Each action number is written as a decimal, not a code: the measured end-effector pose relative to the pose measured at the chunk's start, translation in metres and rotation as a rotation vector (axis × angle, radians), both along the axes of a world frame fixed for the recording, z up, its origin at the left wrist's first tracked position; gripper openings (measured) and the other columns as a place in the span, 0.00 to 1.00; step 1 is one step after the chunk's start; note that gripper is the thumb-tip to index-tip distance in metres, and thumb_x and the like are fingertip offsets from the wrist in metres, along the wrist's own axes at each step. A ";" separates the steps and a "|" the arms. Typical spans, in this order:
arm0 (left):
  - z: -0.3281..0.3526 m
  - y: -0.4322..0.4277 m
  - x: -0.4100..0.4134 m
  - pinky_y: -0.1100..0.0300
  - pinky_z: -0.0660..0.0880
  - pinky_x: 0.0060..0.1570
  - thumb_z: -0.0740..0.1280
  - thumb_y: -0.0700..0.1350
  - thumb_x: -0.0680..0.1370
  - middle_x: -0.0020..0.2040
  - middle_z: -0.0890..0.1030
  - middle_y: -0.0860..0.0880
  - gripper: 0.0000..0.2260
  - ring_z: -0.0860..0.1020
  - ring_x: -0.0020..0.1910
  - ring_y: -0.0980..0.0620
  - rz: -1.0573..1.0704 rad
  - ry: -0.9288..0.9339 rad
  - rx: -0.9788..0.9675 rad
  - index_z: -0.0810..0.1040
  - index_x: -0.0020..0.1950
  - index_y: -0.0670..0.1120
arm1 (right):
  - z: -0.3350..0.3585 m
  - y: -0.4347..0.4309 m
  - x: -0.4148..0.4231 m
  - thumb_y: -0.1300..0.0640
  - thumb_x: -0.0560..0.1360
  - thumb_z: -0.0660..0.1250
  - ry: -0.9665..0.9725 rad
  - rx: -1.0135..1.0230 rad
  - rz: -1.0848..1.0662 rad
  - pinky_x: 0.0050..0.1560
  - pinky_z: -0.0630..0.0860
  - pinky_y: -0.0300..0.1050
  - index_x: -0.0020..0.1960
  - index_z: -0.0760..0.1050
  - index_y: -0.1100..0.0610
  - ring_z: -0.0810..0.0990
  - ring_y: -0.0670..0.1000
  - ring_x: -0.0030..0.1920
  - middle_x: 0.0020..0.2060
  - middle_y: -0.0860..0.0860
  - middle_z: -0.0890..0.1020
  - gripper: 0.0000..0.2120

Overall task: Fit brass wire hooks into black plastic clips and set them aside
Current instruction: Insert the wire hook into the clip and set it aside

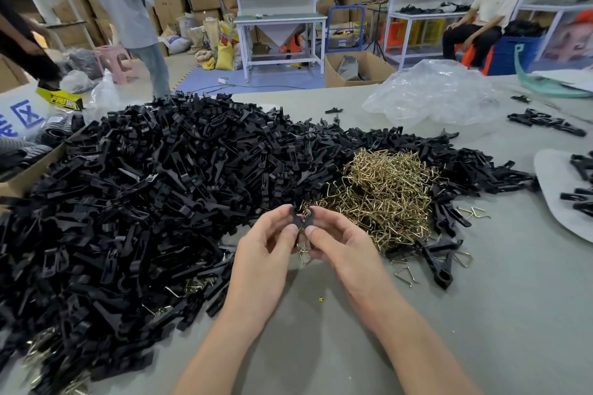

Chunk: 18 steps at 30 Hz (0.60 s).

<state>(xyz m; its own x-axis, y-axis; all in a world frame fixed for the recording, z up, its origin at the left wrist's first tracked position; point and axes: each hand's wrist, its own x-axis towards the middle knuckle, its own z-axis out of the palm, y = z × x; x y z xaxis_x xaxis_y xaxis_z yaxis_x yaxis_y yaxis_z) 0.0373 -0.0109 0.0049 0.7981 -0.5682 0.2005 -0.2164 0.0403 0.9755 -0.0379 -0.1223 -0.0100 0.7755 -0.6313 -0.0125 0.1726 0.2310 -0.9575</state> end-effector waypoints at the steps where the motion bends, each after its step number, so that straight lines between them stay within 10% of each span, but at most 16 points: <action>1: 0.001 0.000 0.000 0.75 0.74 0.48 0.65 0.38 0.82 0.50 0.83 0.67 0.14 0.81 0.52 0.66 -0.004 -0.011 0.008 0.77 0.59 0.57 | 0.000 0.000 0.000 0.66 0.77 0.70 -0.001 0.004 -0.002 0.45 0.79 0.36 0.58 0.81 0.51 0.84 0.45 0.49 0.53 0.51 0.86 0.14; 18: -0.001 0.005 0.000 0.69 0.76 0.47 0.68 0.41 0.80 0.45 0.86 0.58 0.09 0.83 0.46 0.59 0.040 -0.029 0.045 0.82 0.53 0.55 | 0.001 -0.001 -0.003 0.67 0.77 0.70 -0.012 -0.026 0.029 0.41 0.79 0.36 0.58 0.81 0.52 0.84 0.43 0.44 0.45 0.46 0.87 0.15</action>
